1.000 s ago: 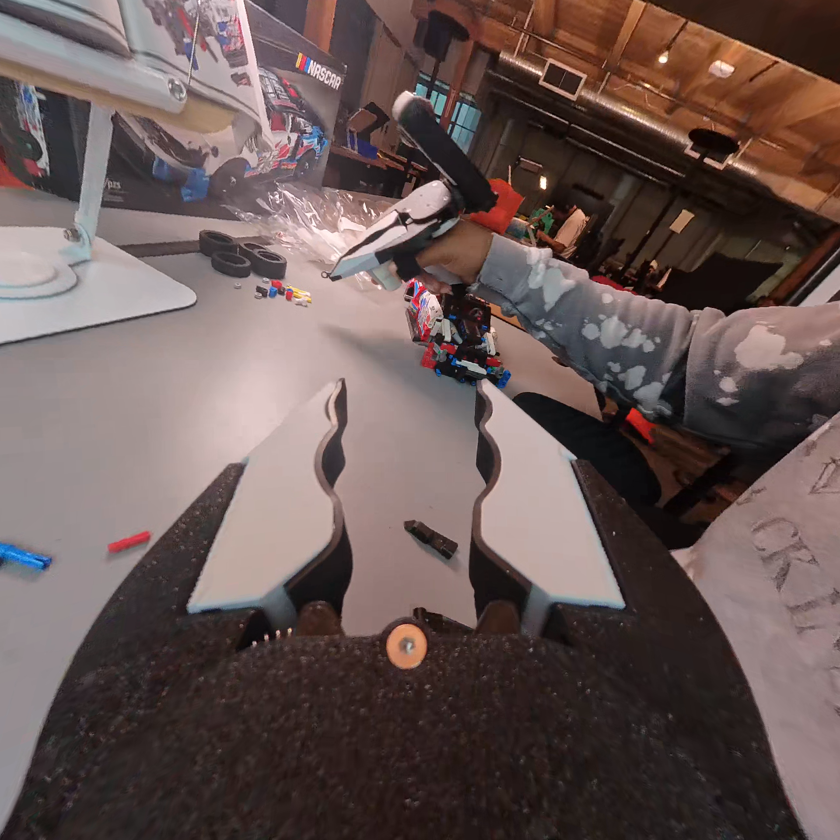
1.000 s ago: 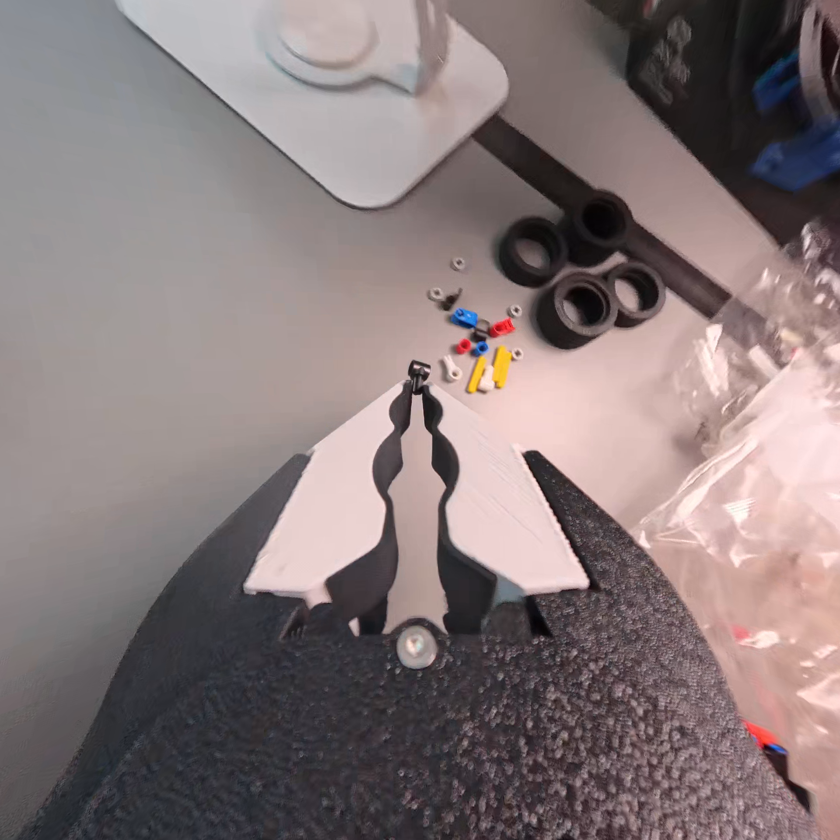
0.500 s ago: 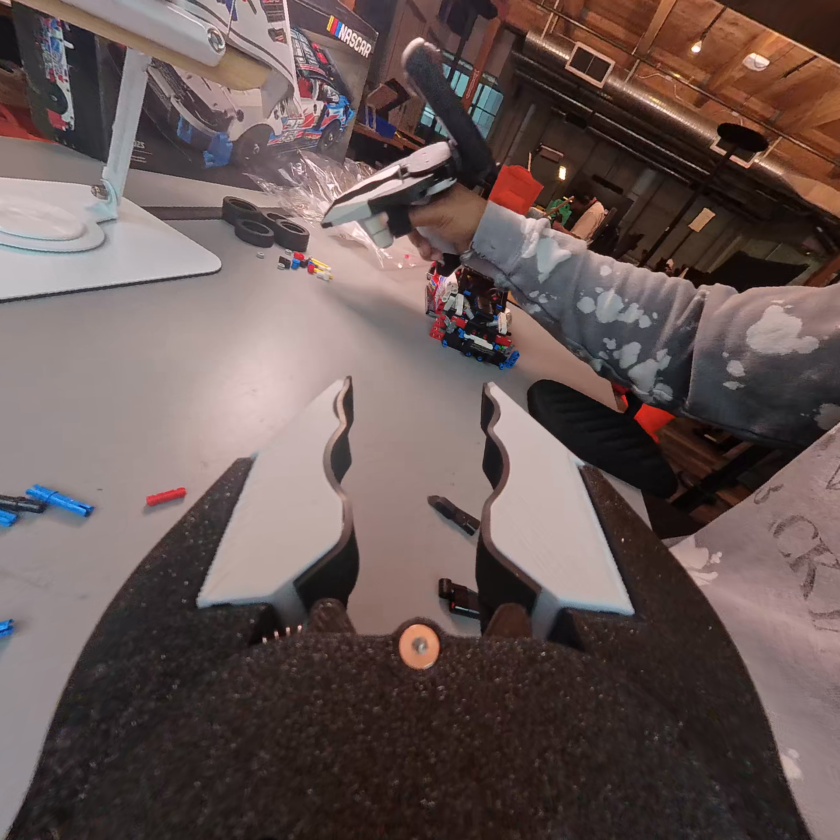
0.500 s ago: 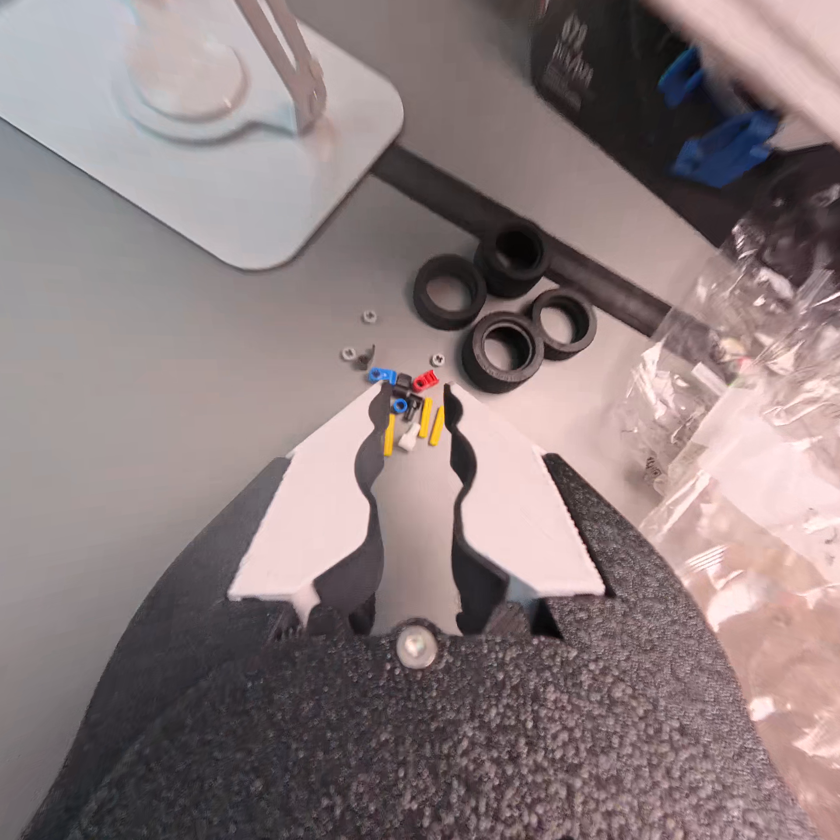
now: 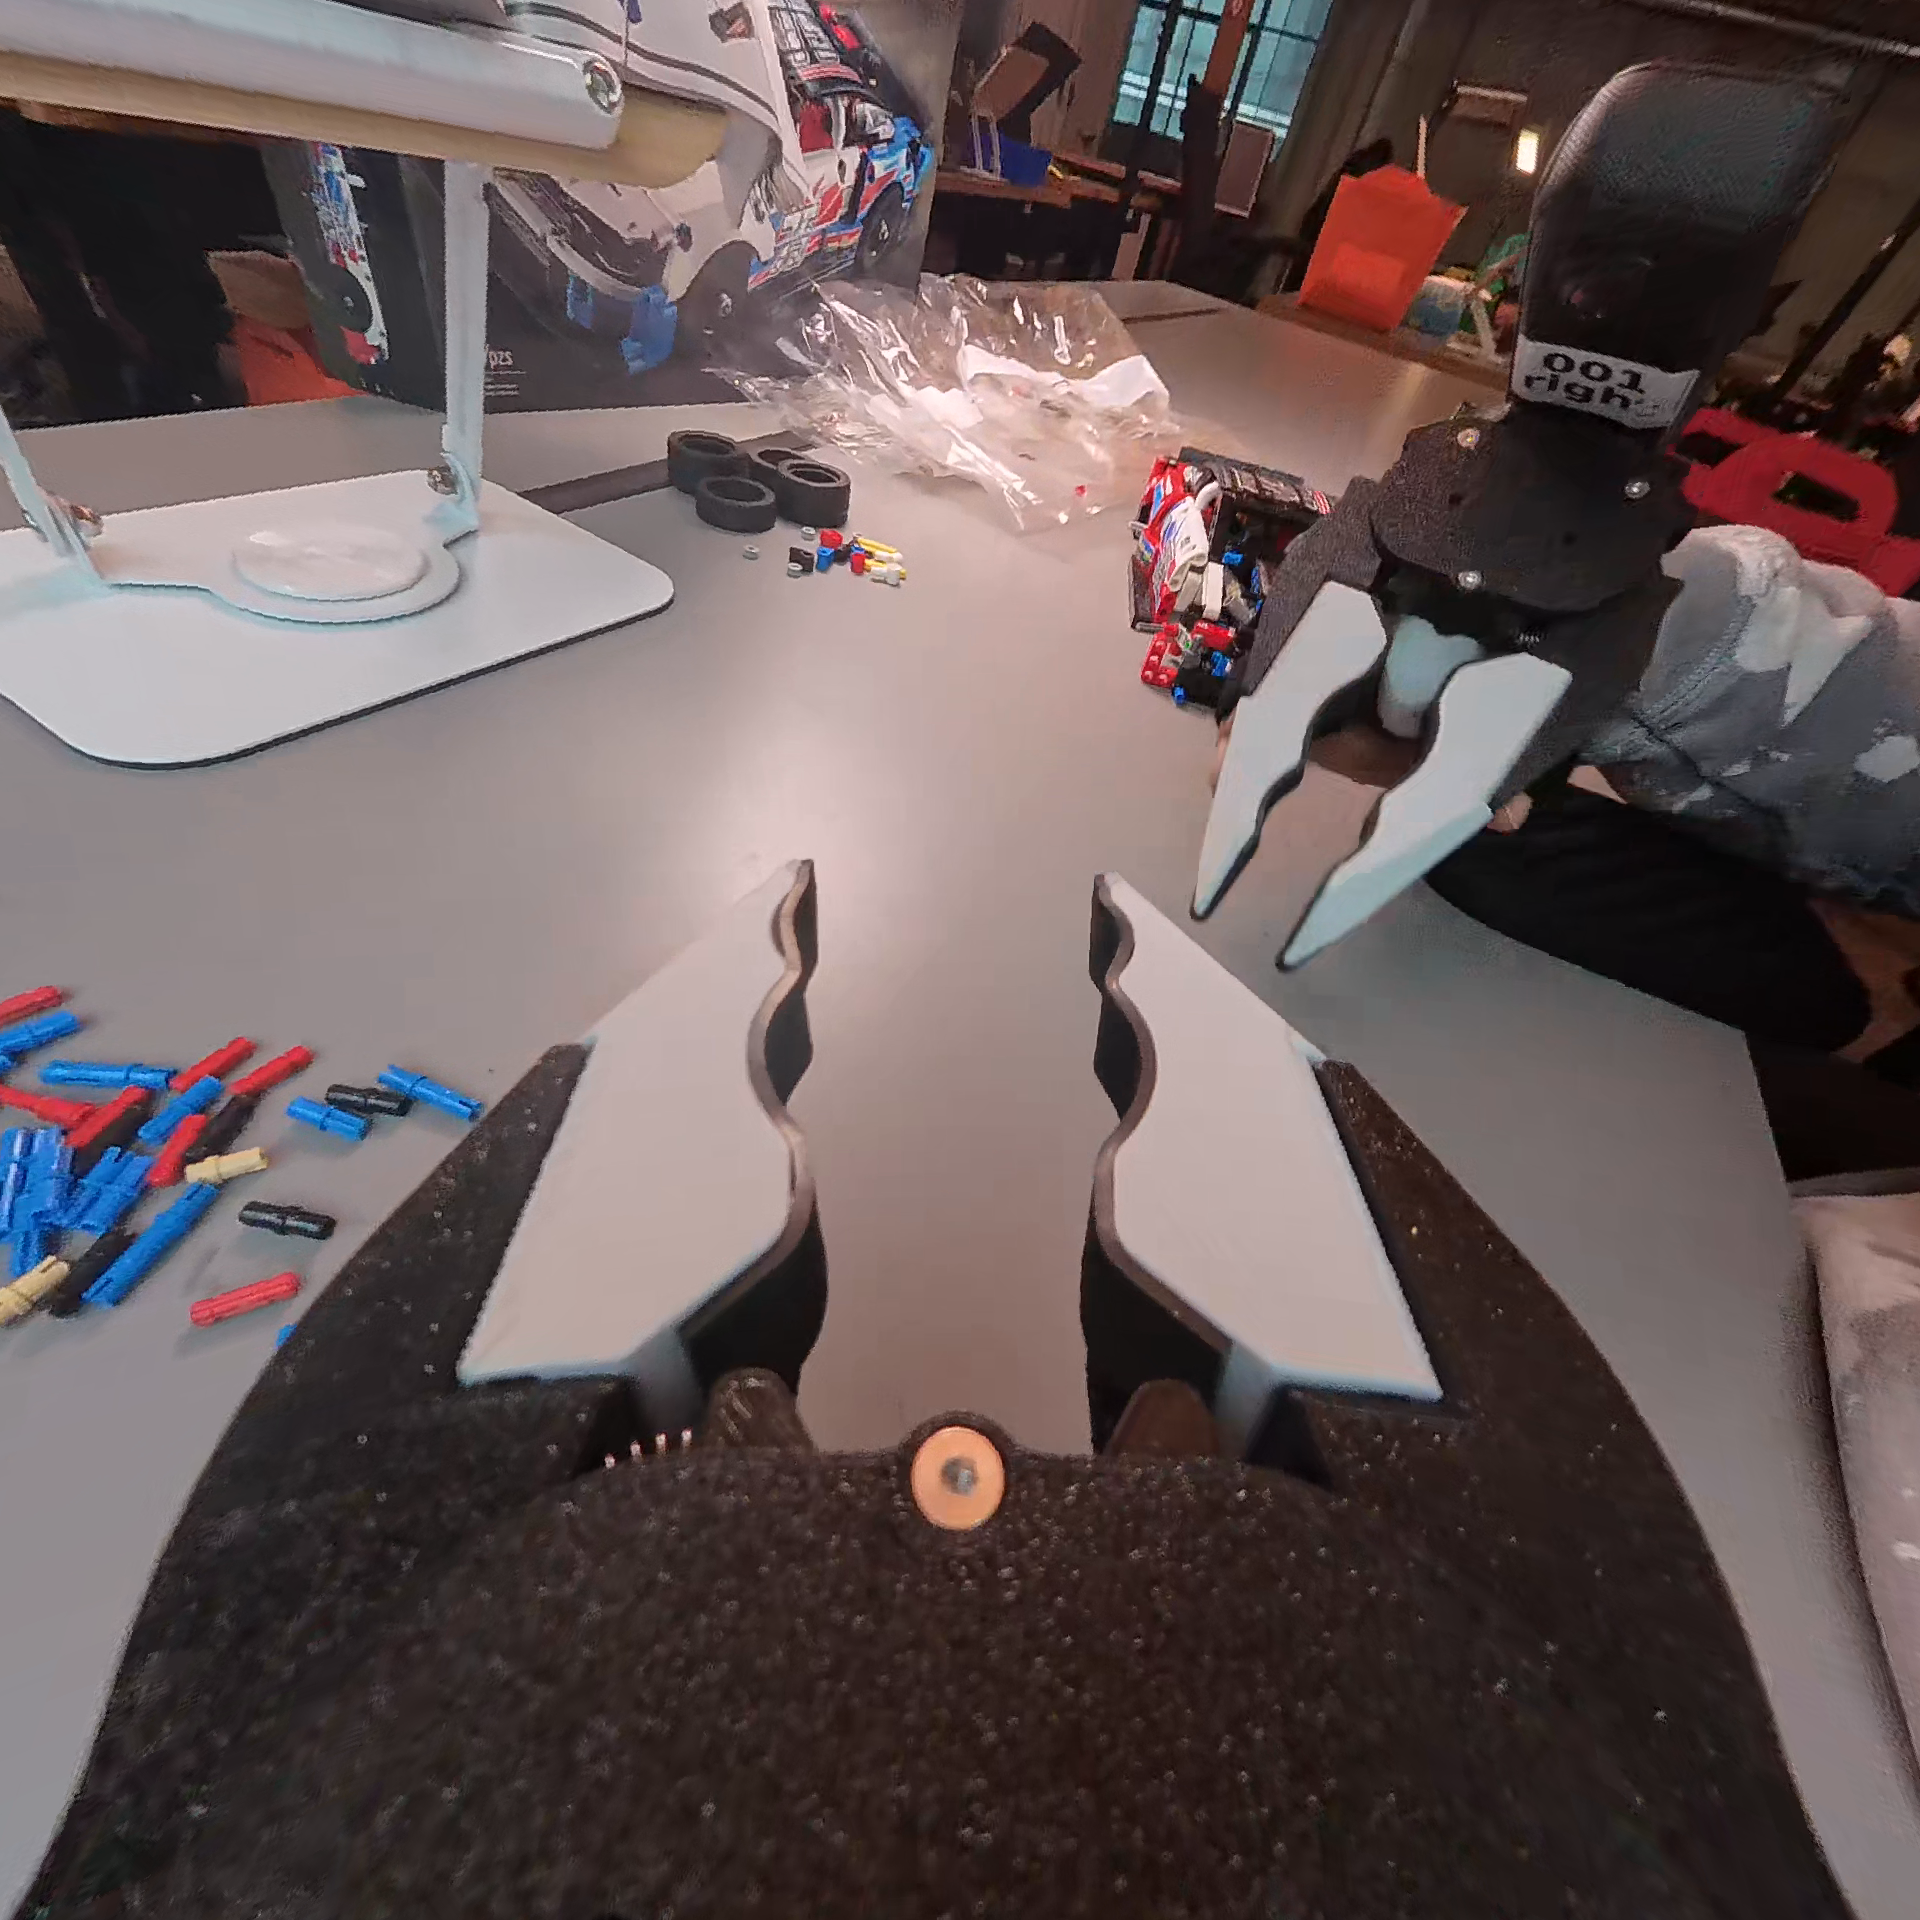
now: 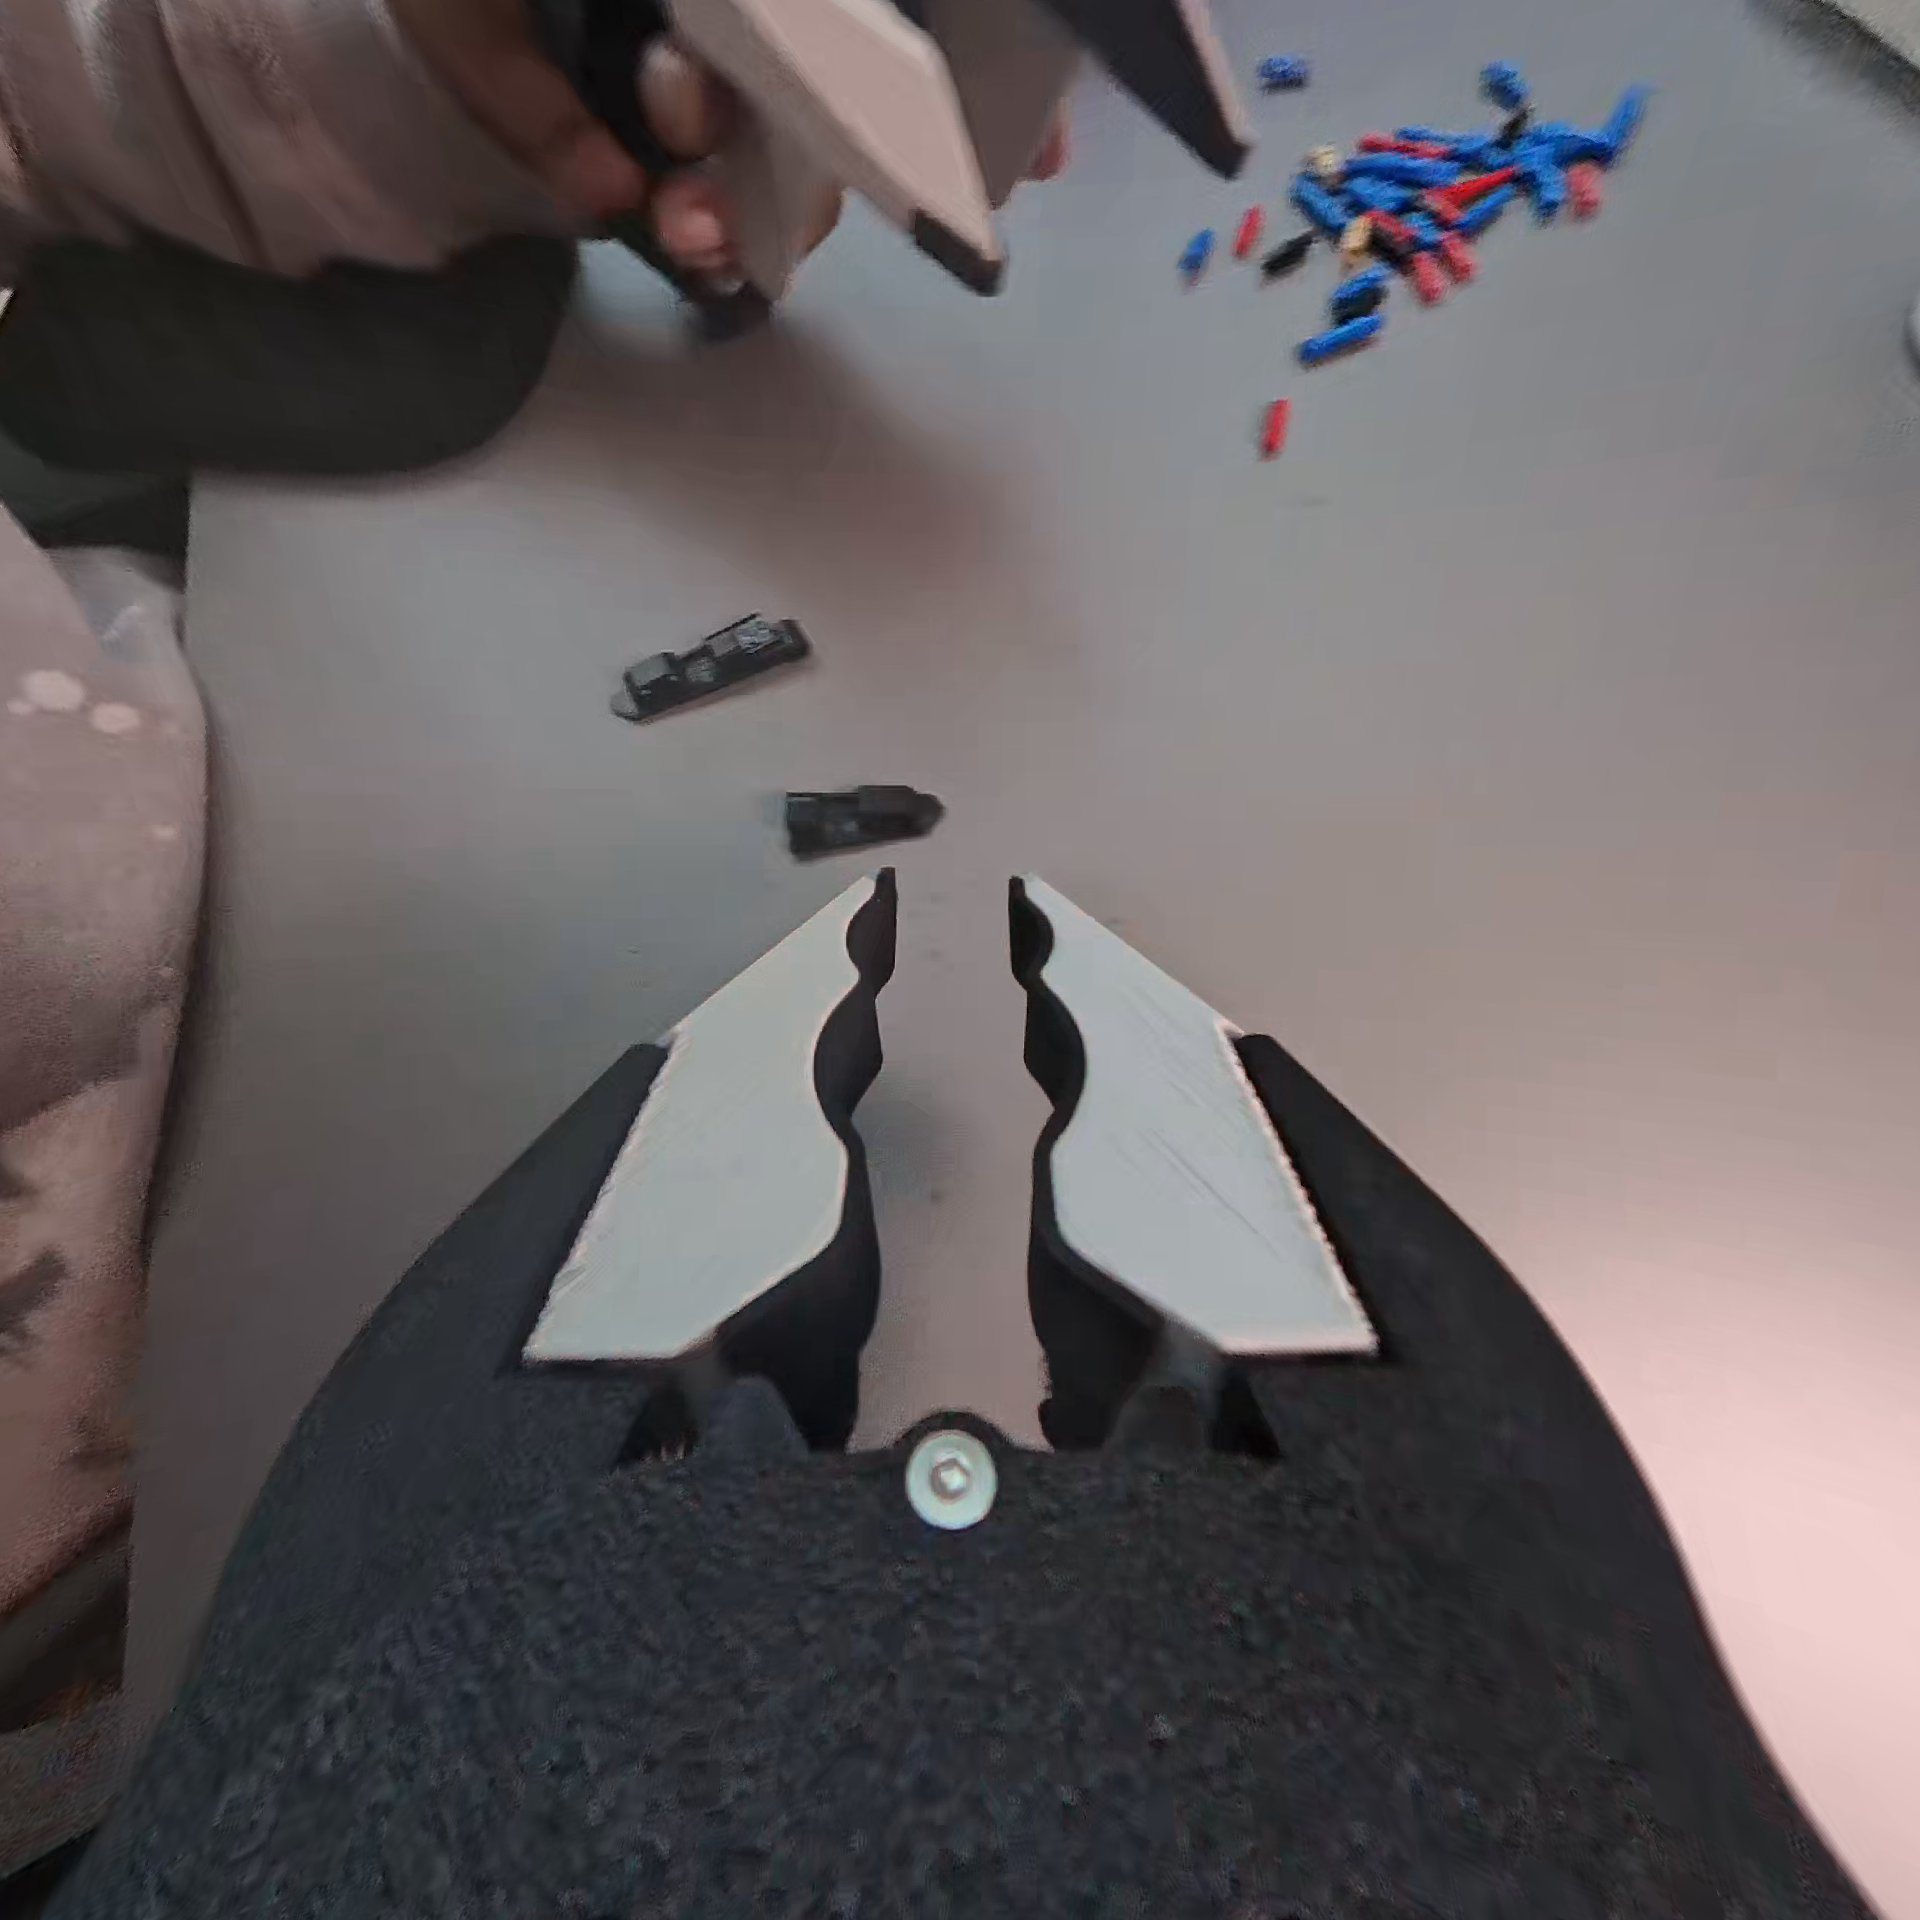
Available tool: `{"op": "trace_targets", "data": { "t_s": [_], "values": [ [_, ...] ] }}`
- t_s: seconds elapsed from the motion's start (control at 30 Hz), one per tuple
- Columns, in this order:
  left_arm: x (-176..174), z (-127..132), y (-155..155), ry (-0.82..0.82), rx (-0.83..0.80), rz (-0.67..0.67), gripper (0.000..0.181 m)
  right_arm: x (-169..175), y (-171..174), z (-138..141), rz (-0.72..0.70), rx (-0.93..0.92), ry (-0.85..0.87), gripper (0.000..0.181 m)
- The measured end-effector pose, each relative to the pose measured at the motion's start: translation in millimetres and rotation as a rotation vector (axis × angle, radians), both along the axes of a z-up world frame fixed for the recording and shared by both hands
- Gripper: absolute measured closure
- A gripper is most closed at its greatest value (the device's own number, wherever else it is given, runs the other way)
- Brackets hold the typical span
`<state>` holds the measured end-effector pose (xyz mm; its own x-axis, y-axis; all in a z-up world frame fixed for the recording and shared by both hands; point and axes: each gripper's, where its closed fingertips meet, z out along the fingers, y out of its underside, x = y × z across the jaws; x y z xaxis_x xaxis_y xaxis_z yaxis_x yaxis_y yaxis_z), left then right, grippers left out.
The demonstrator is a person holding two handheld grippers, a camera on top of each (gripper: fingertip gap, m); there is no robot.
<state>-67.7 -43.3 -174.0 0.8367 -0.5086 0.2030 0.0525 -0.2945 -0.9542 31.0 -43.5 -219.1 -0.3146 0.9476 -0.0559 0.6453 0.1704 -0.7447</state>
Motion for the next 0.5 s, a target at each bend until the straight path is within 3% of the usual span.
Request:
{"op": "trace_targets", "data": {
  "t_s": [0.1,0.27,0.5],
  "values": [
    [6,-7,-1,0.028,-0.023,-0.026,0.137,-13,-30,-17,0.083,0.013,-0.058,0.154],
    [8,-10,-1,0.037,-0.033,-0.034,0.141,-24,-35,-33,0.12,0.121,-0.133,0.135],
    [5,-8,0,0.008,-0.037,-0.026,0.138,-27,-35,-34,0.153,0.157,-0.064,0.149]
  ]
}}
